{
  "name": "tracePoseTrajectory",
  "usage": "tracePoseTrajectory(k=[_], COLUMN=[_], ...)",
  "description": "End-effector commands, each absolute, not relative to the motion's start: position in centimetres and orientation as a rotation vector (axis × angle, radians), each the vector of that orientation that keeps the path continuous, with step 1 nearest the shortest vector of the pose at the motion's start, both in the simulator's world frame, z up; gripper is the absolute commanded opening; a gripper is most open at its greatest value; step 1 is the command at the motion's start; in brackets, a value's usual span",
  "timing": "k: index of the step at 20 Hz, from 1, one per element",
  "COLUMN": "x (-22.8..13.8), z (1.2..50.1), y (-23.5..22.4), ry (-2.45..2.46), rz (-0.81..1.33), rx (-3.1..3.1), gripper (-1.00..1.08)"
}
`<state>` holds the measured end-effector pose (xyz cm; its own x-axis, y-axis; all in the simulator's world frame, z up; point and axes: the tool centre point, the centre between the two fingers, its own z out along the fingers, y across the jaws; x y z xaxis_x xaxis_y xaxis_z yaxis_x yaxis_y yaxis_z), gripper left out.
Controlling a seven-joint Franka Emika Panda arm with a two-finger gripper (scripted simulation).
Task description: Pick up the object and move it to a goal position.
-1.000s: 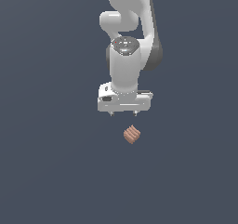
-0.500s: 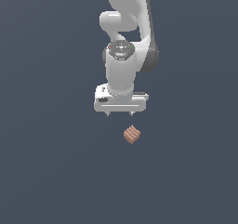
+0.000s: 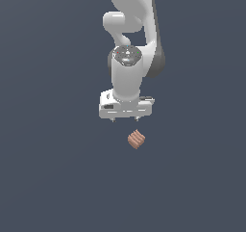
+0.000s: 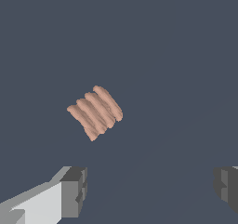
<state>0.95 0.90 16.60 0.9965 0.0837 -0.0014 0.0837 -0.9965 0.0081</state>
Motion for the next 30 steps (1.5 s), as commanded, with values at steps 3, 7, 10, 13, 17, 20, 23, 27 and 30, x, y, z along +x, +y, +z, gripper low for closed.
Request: tracePoseTrajectory(k=[3, 7, 10, 13, 17, 20, 23, 27, 30], x=[1.4, 1.9, 2.4, 2.9, 3.4, 3.7, 3.8, 4.0, 4.0], z=[15.7, 14.6, 13.5, 12.3, 11.0, 10.3, 9.7, 9.2, 9.0], y=[1.5, 2.3, 3.1, 4.0, 4.9, 5.5, 6.0, 6.4, 6.5], ry=[0.255, 0.411, 0.555, 0.708, 0.877, 0.974, 1.047, 1.108, 1.127], rz=[-0.004, -0.006, -0.007, -0.007, -0.005, -0.004, -0.002, -0.001, 0.0], rx=[3.121, 3.103, 3.08, 3.05, 3.009, 2.982, 2.959, 2.939, 2.932], gripper=[1.0, 1.0, 1.0, 1.0, 1.0, 1.0, 1.0, 1.0, 1.0])
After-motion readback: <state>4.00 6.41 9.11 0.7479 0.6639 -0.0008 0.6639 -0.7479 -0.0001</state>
